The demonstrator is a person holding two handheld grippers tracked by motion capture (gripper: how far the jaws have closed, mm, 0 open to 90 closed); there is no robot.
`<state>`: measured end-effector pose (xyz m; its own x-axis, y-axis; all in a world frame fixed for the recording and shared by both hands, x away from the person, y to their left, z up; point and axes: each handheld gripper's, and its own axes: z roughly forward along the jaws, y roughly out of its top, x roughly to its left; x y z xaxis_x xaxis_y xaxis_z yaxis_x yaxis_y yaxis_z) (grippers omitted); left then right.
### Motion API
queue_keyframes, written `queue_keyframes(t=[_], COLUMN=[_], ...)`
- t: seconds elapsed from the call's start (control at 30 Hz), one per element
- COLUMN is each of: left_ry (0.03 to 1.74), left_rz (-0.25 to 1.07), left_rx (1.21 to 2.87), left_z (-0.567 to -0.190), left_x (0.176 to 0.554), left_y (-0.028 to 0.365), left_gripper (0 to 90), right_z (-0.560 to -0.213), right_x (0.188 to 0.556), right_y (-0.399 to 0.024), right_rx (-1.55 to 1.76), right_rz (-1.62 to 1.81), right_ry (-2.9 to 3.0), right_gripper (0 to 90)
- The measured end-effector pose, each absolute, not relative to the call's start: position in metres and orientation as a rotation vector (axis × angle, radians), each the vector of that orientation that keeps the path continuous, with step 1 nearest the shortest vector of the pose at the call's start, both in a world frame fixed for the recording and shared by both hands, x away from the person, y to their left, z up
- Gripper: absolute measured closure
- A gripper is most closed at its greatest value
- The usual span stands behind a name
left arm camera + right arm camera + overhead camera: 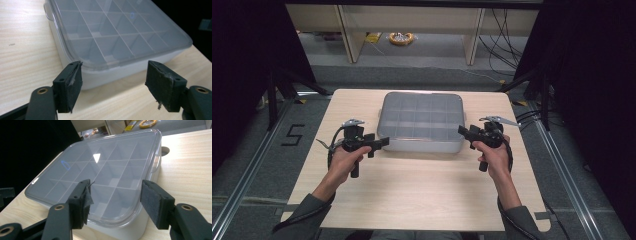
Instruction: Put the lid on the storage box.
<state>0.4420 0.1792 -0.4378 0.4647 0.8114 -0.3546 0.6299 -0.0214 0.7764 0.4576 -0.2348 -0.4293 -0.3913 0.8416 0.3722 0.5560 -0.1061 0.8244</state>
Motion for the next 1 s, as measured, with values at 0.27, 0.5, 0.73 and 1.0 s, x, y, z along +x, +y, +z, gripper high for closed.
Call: queue_keyframes(t=[0.27,0.5,0.73,1.0], left_ry=[1.219,1.207,1.197,1.176], left_rz=[0.222,0.231,0.224,0.216], left_rx=[1.745,1.747,1.761,1.763], left_z=[-0.441,-0.440,-0.444,-0.444], left_x=[0.429,0.424,0.420,0.415], left_y=[0.179,0.180,0.177,0.174], left_gripper=[27.4,27.1,26.4,24.4], right_z=[-0.431,-0.431,-0.435,-0.432], right_x=[0.447,0.442,0.440,0.434], right_y=[-0.229,-0.228,-0.227,-0.228], right_rx=[1.520,1.540,1.528,1.510], right_rz=[1.522,1.479,1.500,1.478], right_ry=[1.900,1.897,1.902,1.933], right_gripper=[40.9,40.6,38.5,33.0])
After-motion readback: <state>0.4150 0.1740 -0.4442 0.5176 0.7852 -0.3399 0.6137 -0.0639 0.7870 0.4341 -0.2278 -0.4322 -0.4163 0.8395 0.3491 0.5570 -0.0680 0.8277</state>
